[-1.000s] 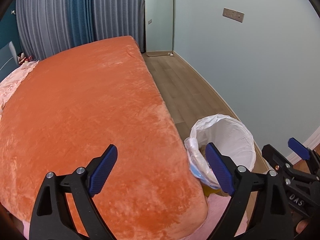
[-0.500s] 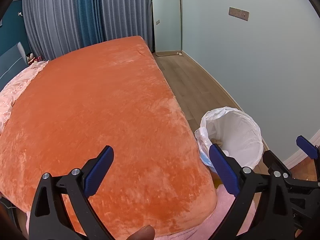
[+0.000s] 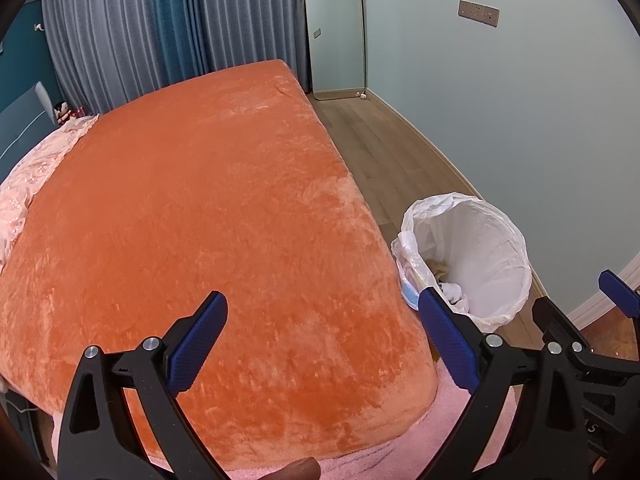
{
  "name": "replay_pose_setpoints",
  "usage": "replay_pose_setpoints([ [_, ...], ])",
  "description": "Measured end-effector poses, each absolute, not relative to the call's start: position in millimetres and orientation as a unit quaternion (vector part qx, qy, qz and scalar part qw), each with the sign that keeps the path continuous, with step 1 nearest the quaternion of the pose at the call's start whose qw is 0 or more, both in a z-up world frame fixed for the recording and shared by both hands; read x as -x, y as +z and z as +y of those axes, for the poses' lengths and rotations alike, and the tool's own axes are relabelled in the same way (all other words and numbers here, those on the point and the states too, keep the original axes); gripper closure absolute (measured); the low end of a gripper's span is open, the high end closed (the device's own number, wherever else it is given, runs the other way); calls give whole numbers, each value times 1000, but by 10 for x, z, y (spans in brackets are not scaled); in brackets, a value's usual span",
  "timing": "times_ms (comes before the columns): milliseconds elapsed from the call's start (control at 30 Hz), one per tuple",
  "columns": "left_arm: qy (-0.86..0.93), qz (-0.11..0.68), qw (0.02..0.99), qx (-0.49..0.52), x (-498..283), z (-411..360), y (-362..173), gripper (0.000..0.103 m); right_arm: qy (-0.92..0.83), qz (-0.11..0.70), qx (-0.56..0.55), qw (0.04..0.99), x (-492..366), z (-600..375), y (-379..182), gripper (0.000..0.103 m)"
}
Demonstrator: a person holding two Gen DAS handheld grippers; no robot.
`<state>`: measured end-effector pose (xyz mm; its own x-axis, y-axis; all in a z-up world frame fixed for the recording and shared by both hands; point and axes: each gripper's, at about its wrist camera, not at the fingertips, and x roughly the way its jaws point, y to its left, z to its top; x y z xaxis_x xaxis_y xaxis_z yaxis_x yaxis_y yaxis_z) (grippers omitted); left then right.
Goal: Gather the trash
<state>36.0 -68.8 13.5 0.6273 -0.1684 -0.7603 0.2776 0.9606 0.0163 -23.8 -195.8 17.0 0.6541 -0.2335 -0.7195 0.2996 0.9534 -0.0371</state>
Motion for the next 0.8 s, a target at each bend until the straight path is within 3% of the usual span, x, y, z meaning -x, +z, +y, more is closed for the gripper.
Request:
replay_pose_setpoints([
  [800,-114,407,902,-86,-307,-768,106,11,-152,390,-50,907,220,-2033,121,7],
])
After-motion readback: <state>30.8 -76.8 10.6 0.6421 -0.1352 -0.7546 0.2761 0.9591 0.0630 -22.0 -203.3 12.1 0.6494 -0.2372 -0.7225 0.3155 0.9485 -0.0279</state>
